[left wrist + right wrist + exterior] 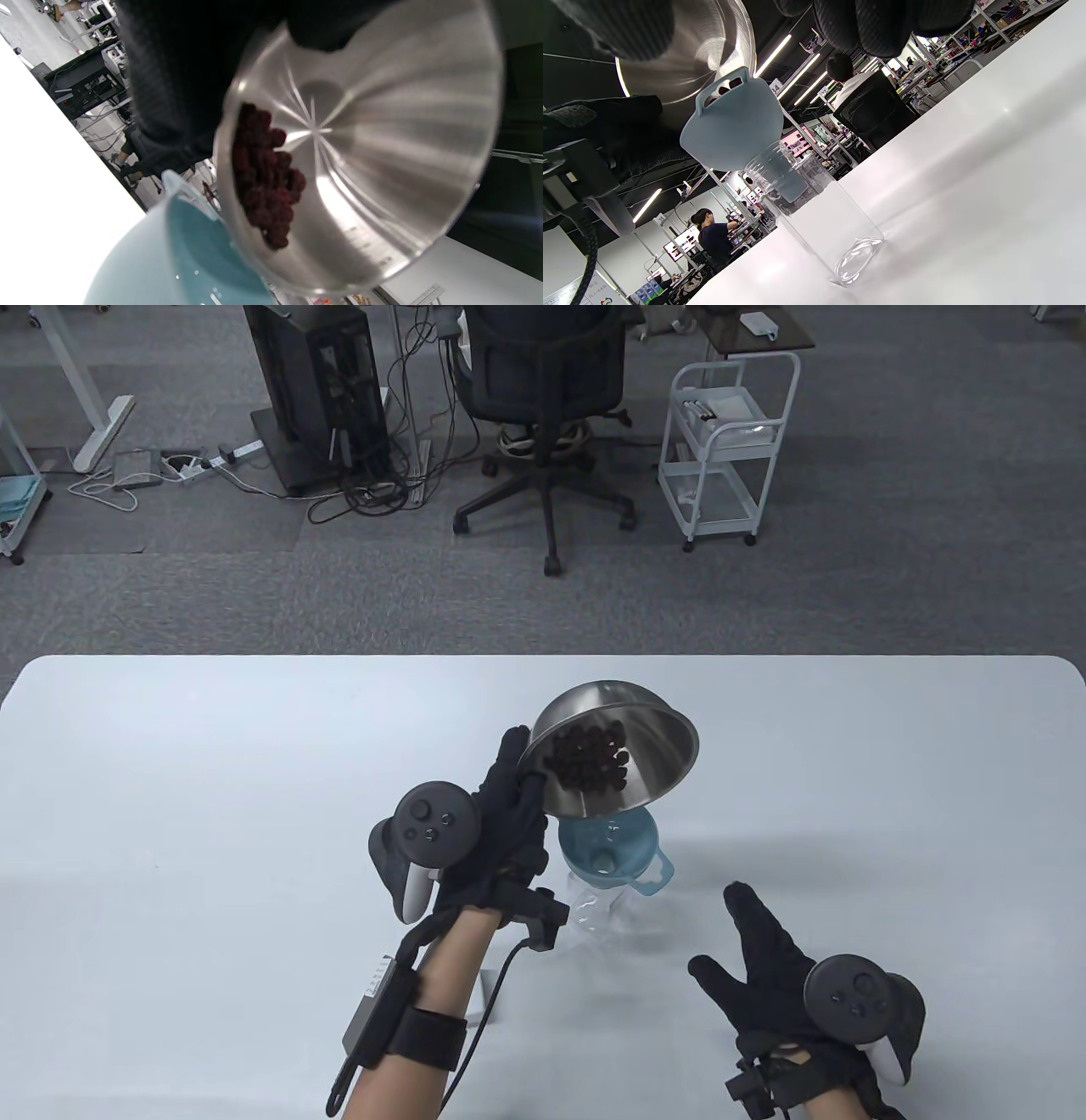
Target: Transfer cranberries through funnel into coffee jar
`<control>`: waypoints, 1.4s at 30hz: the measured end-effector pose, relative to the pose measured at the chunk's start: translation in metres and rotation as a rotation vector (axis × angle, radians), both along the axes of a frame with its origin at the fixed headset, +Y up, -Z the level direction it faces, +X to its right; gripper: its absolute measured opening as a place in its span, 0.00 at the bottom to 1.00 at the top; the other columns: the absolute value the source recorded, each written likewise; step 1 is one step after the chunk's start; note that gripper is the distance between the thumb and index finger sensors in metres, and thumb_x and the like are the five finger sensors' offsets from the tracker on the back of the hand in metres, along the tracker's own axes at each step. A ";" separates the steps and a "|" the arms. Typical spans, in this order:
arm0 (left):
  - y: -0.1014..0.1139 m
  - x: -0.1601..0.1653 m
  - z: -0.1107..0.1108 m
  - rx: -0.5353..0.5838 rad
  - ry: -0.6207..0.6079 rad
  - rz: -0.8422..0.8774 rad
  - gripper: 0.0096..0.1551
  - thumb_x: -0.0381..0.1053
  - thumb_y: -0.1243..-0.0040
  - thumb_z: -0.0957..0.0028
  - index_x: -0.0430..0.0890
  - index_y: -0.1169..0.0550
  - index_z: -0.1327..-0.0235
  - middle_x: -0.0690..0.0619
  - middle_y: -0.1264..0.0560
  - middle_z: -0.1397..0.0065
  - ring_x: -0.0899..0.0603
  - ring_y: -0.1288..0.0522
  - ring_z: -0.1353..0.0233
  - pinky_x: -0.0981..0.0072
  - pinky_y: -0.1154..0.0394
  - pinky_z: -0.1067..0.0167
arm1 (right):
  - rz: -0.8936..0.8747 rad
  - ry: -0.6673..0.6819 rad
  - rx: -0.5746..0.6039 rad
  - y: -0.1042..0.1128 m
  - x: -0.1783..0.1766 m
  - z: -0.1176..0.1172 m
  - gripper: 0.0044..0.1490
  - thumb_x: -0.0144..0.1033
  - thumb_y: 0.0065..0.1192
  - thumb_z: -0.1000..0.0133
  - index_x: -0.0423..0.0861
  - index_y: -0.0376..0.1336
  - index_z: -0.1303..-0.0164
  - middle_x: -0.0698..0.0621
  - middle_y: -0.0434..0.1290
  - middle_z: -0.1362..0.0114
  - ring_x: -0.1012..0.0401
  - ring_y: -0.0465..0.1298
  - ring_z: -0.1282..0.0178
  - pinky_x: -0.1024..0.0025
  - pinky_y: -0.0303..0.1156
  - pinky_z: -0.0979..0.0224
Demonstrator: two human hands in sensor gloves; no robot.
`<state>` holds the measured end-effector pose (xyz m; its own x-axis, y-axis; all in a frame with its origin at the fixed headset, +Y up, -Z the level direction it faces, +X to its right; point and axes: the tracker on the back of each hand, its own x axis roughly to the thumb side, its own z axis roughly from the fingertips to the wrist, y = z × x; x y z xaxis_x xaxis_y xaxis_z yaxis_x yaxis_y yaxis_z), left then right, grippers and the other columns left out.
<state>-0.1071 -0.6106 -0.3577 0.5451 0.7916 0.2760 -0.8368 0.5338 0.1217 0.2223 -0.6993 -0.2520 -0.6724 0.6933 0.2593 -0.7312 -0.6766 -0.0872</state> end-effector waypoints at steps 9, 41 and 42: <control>-0.001 0.002 0.000 -0.008 0.012 0.000 0.21 0.45 0.52 0.30 0.41 0.32 0.27 0.41 0.26 0.26 0.42 0.08 0.44 0.69 0.07 0.52 | -0.002 0.001 0.003 0.000 0.001 0.000 0.59 0.64 0.64 0.48 0.36 0.48 0.22 0.34 0.60 0.17 0.38 0.66 0.22 0.44 0.64 0.27; -0.003 0.001 0.003 0.086 -0.033 0.009 0.19 0.46 0.52 0.29 0.51 0.32 0.26 0.47 0.28 0.23 0.40 0.13 0.36 0.62 0.10 0.45 | -0.012 -0.006 0.003 0.001 0.002 0.001 0.59 0.64 0.64 0.48 0.36 0.48 0.22 0.34 0.60 0.17 0.38 0.67 0.23 0.44 0.64 0.27; -0.003 0.001 0.004 0.087 -0.033 0.009 0.19 0.46 0.52 0.29 0.51 0.32 0.26 0.47 0.28 0.23 0.40 0.13 0.36 0.62 0.10 0.45 | -0.012 -0.006 0.003 0.001 0.002 0.001 0.59 0.64 0.64 0.48 0.36 0.48 0.22 0.34 0.60 0.17 0.38 0.67 0.23 0.44 0.65 0.27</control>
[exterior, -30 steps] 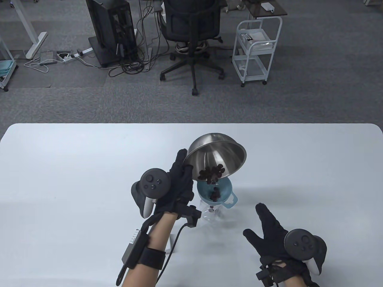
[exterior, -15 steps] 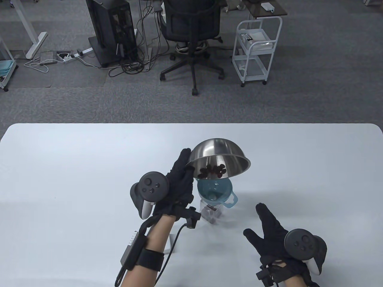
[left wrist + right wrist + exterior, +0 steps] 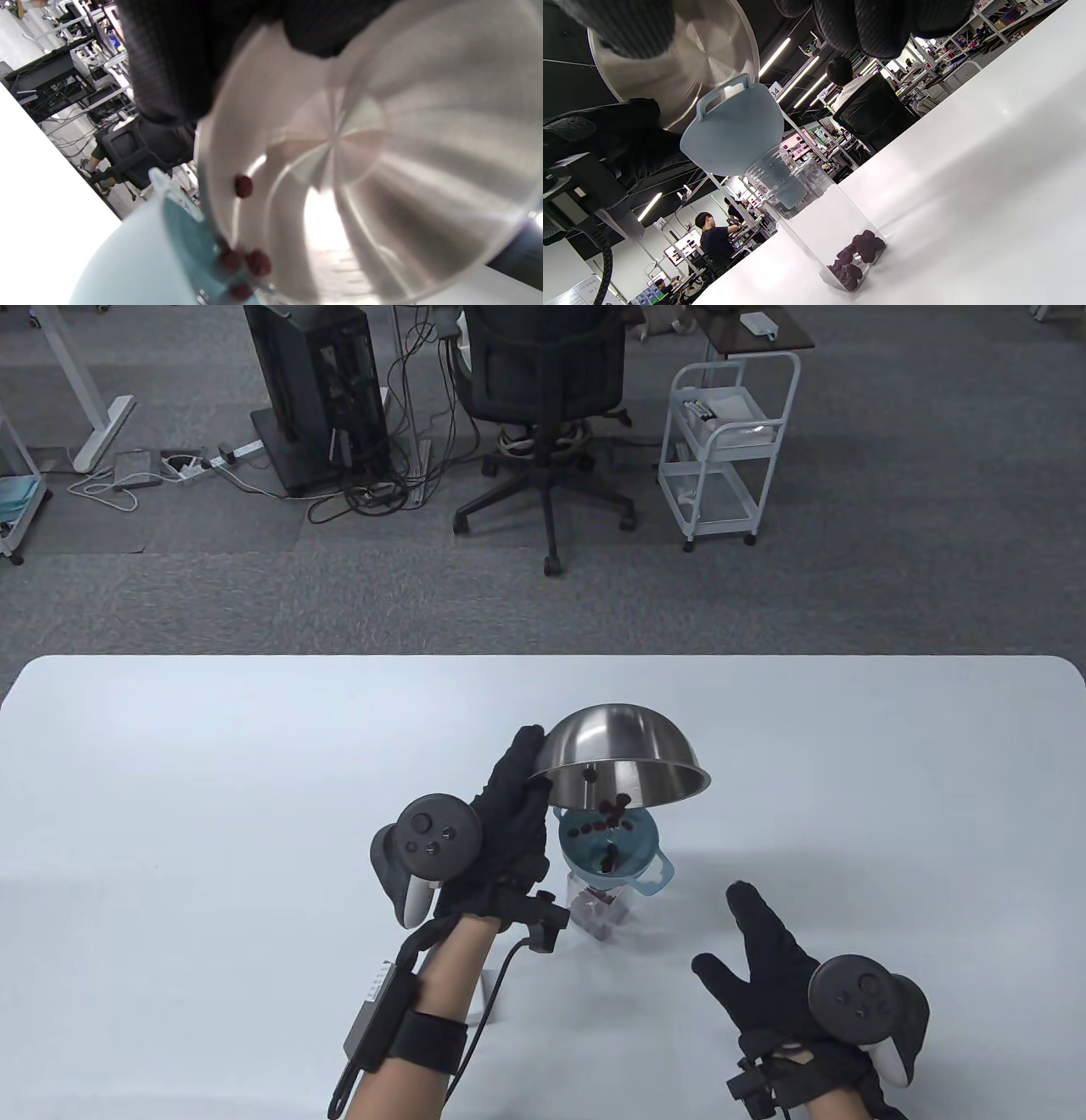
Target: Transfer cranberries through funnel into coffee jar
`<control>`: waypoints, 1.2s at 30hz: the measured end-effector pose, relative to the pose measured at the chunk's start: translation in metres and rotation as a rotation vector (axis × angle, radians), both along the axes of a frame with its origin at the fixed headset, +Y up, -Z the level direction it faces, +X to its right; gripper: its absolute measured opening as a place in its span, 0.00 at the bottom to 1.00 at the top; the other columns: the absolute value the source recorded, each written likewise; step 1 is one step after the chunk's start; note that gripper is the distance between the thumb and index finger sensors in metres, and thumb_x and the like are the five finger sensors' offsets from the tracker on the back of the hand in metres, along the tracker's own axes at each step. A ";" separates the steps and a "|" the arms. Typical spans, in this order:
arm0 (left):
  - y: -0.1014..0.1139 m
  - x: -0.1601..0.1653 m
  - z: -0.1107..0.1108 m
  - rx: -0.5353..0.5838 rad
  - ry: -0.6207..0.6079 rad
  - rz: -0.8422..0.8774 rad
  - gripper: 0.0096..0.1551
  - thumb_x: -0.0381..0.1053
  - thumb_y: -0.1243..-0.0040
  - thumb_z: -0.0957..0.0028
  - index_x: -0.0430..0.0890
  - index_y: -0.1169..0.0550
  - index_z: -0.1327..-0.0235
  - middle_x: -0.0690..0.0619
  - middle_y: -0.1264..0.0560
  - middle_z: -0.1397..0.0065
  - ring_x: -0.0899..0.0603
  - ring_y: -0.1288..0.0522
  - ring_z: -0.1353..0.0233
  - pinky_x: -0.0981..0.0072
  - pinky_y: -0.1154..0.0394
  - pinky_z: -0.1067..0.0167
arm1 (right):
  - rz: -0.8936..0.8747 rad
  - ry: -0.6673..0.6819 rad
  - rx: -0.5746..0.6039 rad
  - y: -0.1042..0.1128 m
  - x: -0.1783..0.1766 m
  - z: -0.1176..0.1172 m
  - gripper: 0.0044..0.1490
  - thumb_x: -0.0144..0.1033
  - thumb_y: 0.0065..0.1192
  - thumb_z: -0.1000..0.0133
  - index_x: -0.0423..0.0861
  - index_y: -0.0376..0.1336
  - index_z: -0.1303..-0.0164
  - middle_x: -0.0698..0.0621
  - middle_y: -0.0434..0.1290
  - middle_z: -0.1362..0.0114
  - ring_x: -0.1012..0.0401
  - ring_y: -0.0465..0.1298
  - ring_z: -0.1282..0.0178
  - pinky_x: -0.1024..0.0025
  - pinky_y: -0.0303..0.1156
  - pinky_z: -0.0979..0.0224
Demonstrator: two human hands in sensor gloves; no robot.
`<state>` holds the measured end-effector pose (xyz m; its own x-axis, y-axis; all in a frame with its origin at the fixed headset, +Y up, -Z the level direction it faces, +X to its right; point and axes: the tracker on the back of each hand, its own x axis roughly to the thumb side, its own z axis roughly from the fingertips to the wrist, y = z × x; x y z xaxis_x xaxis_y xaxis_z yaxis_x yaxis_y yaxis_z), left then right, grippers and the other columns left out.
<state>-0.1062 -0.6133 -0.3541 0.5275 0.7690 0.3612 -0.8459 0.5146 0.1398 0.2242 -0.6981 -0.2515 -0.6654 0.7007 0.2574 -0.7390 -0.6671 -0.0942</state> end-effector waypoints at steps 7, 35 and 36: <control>0.000 -0.001 0.000 0.004 0.003 0.005 0.18 0.46 0.52 0.29 0.51 0.32 0.27 0.48 0.28 0.22 0.40 0.13 0.36 0.62 0.10 0.45 | -0.001 0.001 0.000 0.000 0.000 0.000 0.59 0.64 0.64 0.48 0.36 0.48 0.22 0.34 0.60 0.17 0.38 0.67 0.23 0.44 0.65 0.27; -0.022 -0.095 0.010 -0.160 0.343 0.203 0.21 0.44 0.46 0.34 0.33 0.26 0.35 0.36 0.19 0.37 0.46 0.05 0.55 0.71 0.06 0.64 | -0.002 0.003 -0.007 0.000 0.000 0.000 0.59 0.64 0.64 0.48 0.36 0.48 0.22 0.34 0.60 0.18 0.38 0.67 0.23 0.44 0.65 0.27; -0.027 -0.104 0.011 -0.188 0.371 0.217 0.22 0.44 0.46 0.35 0.32 0.25 0.36 0.36 0.19 0.38 0.47 0.05 0.56 0.71 0.06 0.64 | -0.002 0.003 -0.007 0.000 0.000 0.000 0.59 0.64 0.64 0.48 0.36 0.48 0.22 0.34 0.60 0.18 0.38 0.67 0.23 0.44 0.65 0.27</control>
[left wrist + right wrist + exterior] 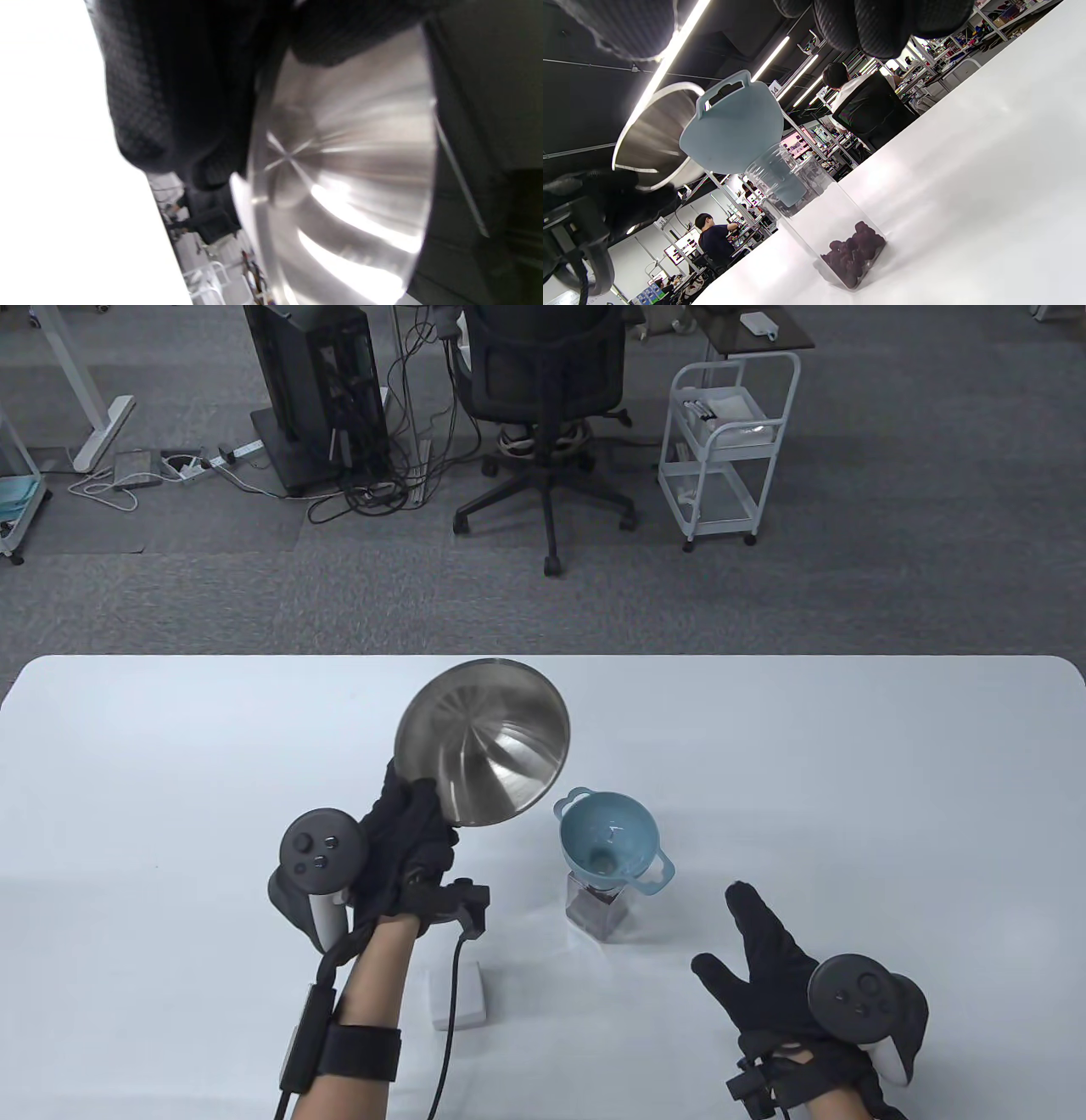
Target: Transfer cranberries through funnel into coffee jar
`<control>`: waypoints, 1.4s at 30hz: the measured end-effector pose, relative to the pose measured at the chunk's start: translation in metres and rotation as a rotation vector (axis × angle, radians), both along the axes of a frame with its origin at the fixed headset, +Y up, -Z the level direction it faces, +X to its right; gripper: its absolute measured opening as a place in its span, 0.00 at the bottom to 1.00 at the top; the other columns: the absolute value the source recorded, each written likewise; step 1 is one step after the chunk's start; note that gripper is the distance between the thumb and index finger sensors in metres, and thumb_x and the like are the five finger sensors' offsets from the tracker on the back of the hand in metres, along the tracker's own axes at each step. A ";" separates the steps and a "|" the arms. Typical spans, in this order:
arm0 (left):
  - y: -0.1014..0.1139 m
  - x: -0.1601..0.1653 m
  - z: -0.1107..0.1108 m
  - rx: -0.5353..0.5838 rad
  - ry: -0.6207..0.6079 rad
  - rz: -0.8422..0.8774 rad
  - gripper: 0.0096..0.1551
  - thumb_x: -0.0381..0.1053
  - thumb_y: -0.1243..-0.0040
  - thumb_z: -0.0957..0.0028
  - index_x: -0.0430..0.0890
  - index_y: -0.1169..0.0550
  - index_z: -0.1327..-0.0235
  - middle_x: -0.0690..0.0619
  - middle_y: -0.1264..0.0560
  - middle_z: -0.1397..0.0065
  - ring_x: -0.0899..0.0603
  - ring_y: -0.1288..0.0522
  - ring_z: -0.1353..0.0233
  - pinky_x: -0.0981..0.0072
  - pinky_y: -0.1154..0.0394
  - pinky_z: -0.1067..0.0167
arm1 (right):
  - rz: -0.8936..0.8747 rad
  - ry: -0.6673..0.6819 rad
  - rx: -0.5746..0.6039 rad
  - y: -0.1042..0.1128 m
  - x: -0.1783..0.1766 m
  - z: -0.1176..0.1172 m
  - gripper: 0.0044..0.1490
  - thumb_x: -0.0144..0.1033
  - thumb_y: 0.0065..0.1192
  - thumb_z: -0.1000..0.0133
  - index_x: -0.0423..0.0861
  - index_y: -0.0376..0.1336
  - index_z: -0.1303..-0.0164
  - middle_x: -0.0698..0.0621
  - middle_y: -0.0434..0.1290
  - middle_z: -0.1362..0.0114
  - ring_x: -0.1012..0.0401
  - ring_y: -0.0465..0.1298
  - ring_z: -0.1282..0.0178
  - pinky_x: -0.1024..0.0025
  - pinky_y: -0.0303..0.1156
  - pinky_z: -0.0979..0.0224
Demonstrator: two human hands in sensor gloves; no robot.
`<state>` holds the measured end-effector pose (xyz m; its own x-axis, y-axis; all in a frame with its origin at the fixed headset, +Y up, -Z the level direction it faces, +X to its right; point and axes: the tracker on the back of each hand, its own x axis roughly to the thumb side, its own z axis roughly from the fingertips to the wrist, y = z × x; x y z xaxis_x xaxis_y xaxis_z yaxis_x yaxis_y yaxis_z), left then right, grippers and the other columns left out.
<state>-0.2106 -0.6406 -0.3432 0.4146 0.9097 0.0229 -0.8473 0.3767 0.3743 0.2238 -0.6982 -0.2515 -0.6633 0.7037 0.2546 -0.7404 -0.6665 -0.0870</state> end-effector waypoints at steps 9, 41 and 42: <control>-0.058 -0.070 0.013 -0.234 0.214 0.144 0.24 0.46 0.45 0.36 0.30 0.24 0.38 0.36 0.16 0.44 0.49 0.05 0.57 0.74 0.06 0.66 | 0.002 0.001 -0.001 0.000 0.000 0.000 0.59 0.64 0.64 0.48 0.36 0.48 0.22 0.34 0.60 0.18 0.38 0.67 0.23 0.44 0.65 0.27; -0.128 -0.103 0.037 -0.582 0.283 0.139 0.38 0.61 0.49 0.39 0.37 0.32 0.25 0.38 0.21 0.32 0.39 0.10 0.45 0.61 0.11 0.53 | 0.004 -0.005 -0.012 -0.001 -0.001 -0.001 0.59 0.64 0.64 0.48 0.36 0.48 0.22 0.34 0.60 0.17 0.38 0.67 0.23 0.44 0.64 0.27; -0.125 -0.104 0.039 -0.586 0.275 0.116 0.40 0.62 0.49 0.39 0.38 0.35 0.23 0.38 0.24 0.29 0.38 0.12 0.42 0.58 0.12 0.49 | 0.004 -0.005 -0.013 -0.001 -0.001 -0.001 0.59 0.64 0.64 0.48 0.36 0.48 0.22 0.34 0.60 0.17 0.38 0.67 0.23 0.44 0.64 0.27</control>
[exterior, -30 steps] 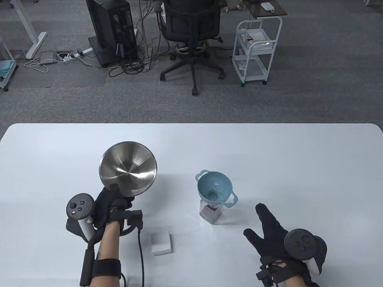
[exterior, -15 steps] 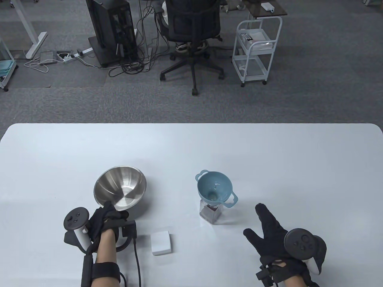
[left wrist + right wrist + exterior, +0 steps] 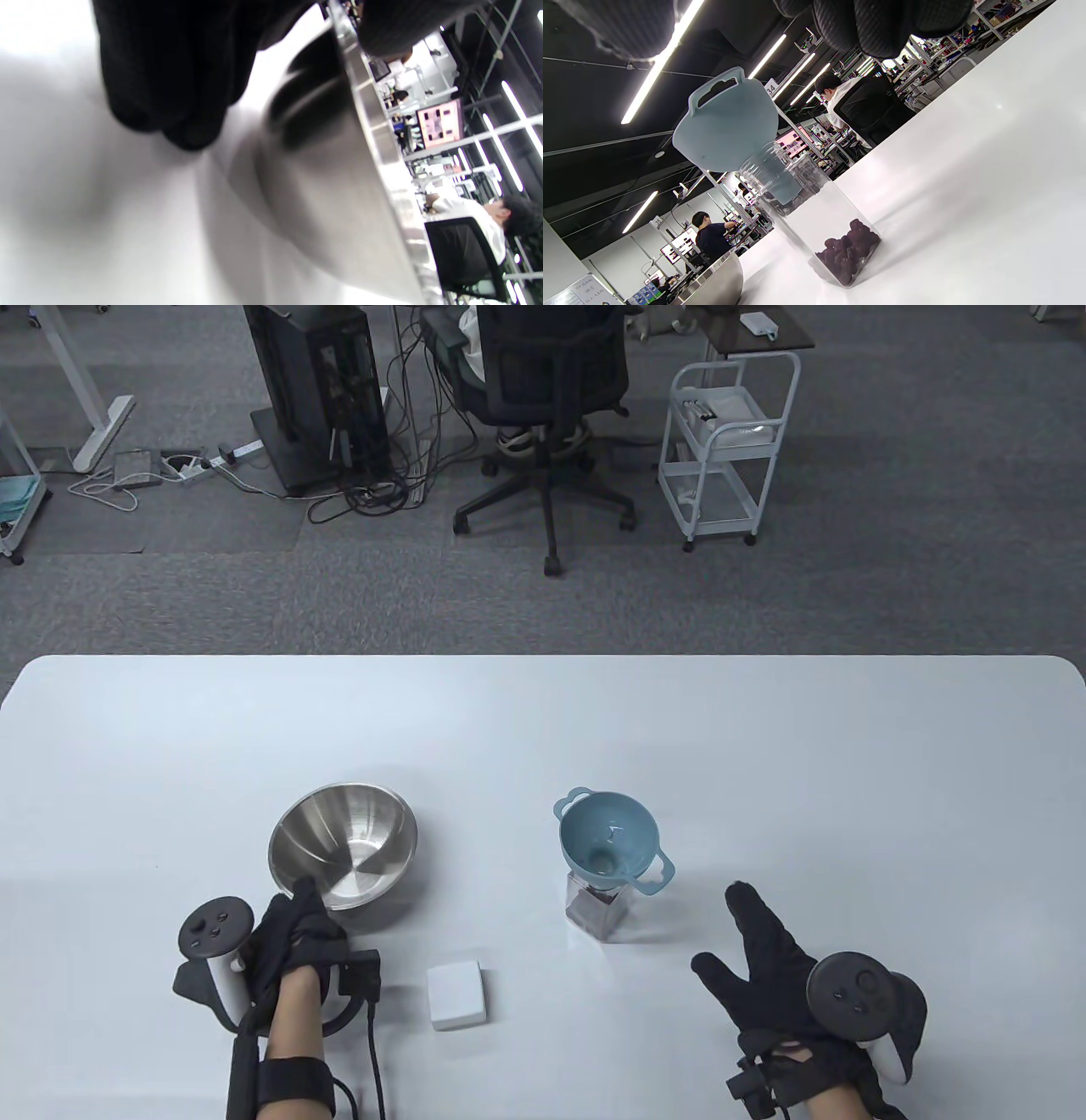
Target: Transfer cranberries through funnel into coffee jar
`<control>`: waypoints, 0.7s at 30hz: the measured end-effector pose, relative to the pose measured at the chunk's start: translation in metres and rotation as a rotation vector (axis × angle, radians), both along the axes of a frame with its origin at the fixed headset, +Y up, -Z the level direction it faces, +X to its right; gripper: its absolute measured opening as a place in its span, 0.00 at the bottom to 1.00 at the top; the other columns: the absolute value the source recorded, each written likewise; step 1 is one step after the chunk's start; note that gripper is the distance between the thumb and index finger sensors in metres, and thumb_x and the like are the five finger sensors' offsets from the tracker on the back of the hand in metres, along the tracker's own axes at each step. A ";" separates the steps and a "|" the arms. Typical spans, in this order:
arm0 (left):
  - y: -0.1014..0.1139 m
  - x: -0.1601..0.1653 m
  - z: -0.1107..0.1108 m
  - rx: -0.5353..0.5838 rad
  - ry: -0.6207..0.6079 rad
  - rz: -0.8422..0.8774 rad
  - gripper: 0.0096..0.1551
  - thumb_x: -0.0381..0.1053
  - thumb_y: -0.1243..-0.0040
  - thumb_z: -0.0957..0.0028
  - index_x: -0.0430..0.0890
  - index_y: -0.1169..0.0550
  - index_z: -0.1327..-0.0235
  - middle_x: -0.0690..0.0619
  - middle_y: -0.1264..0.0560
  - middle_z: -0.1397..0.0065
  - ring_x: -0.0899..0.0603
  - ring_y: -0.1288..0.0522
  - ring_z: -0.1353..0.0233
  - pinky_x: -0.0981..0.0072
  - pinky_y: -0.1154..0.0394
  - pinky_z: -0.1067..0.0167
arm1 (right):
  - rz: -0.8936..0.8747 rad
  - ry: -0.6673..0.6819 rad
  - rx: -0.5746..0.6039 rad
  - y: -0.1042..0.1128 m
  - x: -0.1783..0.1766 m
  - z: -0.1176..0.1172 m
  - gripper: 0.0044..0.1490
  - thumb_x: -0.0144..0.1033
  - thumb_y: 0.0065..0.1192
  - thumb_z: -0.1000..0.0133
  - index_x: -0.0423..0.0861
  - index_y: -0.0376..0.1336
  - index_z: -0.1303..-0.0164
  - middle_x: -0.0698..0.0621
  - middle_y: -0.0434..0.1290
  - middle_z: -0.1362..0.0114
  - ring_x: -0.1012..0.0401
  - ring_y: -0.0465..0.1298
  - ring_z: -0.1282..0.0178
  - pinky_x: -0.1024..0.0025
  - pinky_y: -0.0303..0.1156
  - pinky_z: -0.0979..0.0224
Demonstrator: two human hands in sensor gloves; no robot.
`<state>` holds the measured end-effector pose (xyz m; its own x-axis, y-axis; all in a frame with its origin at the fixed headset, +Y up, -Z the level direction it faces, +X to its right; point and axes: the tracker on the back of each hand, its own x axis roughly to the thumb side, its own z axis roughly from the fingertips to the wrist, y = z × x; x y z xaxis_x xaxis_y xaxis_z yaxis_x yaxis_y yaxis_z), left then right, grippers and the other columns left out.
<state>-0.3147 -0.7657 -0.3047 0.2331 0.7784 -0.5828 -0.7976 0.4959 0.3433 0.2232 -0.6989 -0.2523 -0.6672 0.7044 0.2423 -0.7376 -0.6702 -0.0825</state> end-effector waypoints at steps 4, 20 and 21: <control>0.016 -0.003 0.008 0.005 -0.005 -0.079 0.47 0.66 0.51 0.40 0.38 0.42 0.18 0.32 0.35 0.21 0.30 0.20 0.32 0.49 0.19 0.41 | 0.002 0.000 0.000 0.000 0.000 0.000 0.59 0.64 0.64 0.48 0.36 0.48 0.22 0.34 0.60 0.17 0.38 0.67 0.23 0.44 0.64 0.27; 0.135 0.103 -0.013 0.215 -0.494 -0.427 0.46 0.66 0.50 0.39 0.41 0.43 0.16 0.34 0.39 0.17 0.27 0.24 0.28 0.43 0.23 0.37 | -0.004 -0.006 0.000 0.000 0.001 0.000 0.59 0.64 0.64 0.48 0.36 0.48 0.22 0.34 0.61 0.18 0.38 0.67 0.23 0.44 0.65 0.27; 0.140 0.116 -0.016 0.231 -0.526 -0.407 0.46 0.66 0.49 0.39 0.41 0.42 0.16 0.34 0.38 0.17 0.27 0.24 0.28 0.44 0.23 0.37 | -0.006 -0.006 -0.001 0.000 0.001 0.000 0.59 0.64 0.64 0.48 0.36 0.48 0.22 0.34 0.60 0.18 0.38 0.67 0.23 0.44 0.65 0.27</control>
